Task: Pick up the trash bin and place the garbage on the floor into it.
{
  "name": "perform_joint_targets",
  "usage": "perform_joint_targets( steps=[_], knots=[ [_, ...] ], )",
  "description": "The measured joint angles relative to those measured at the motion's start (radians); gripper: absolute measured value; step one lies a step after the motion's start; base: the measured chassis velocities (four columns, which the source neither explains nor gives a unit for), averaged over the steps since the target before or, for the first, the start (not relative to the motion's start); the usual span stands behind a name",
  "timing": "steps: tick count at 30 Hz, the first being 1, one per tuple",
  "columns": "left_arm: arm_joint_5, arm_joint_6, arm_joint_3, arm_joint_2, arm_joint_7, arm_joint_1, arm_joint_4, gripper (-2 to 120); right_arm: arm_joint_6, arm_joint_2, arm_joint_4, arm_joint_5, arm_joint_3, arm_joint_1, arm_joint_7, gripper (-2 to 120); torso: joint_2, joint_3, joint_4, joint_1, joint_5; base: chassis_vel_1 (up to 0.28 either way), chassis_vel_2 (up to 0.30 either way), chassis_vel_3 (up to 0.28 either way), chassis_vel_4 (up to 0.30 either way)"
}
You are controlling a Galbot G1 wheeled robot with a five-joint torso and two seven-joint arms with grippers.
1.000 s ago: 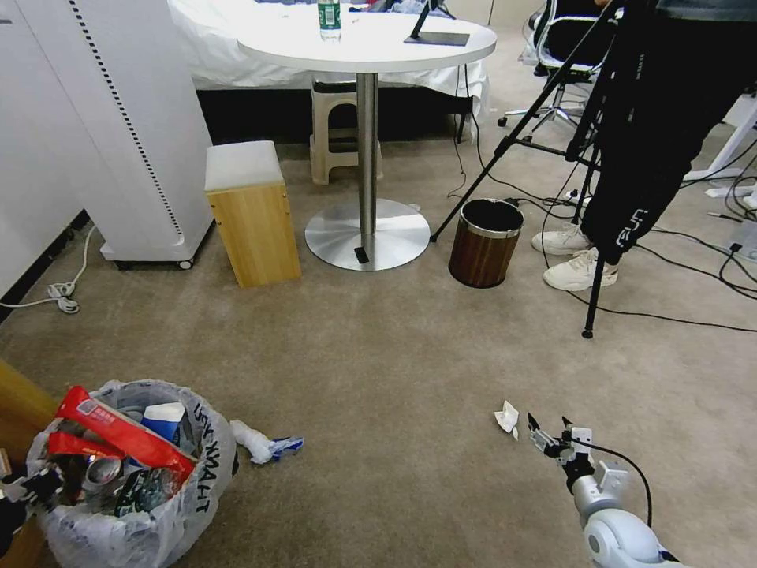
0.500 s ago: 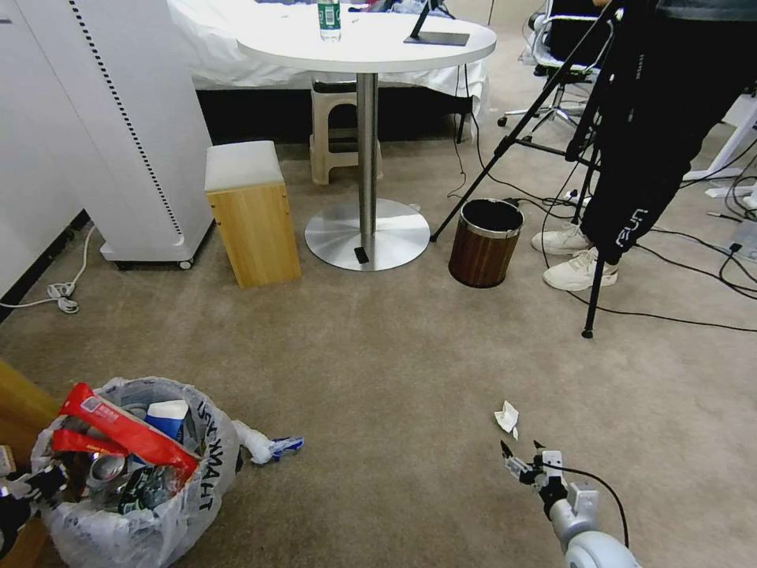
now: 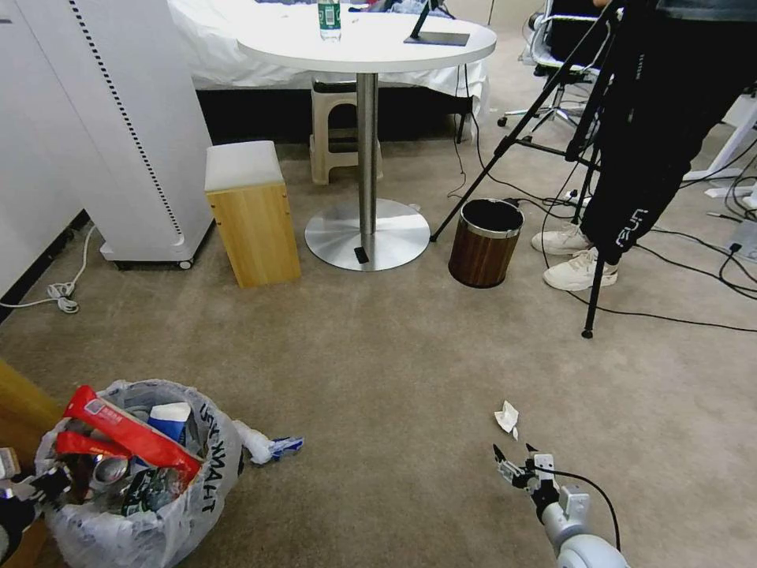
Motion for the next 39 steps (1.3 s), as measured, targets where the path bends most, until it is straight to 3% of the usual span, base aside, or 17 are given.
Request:
perform_joint_targets(
  steps=[17,28,39],
  knots=[
    [0.004,0.000,0.010,0.010,-0.004,0.008,-0.009,1,-0.018,0.014,-0.038,0.033,0.029,0.000,0.013,82,0.000,0.000,-0.0001,0.000,0.0001,0.000,0.000,0.000,0.000],
    [0.001,0.000,0.008,0.013,-0.010,0.002,-0.021,1,-0.026,0.085,-0.222,0.056,-0.046,0.130,-0.012,81,0.000,0.000,-0.0001,0.000,0.0002,0.000,0.000,0.000,0.000],
    [-0.001,0.000,0.010,0.013,-0.011,0.002,-0.026,1,-0.011,0.121,-0.293,0.048,-0.034,0.179,-0.039,78,0.000,0.000,0.0000,0.000,0.0000,0.000,0.000,0.000,0.000]
  ],
)
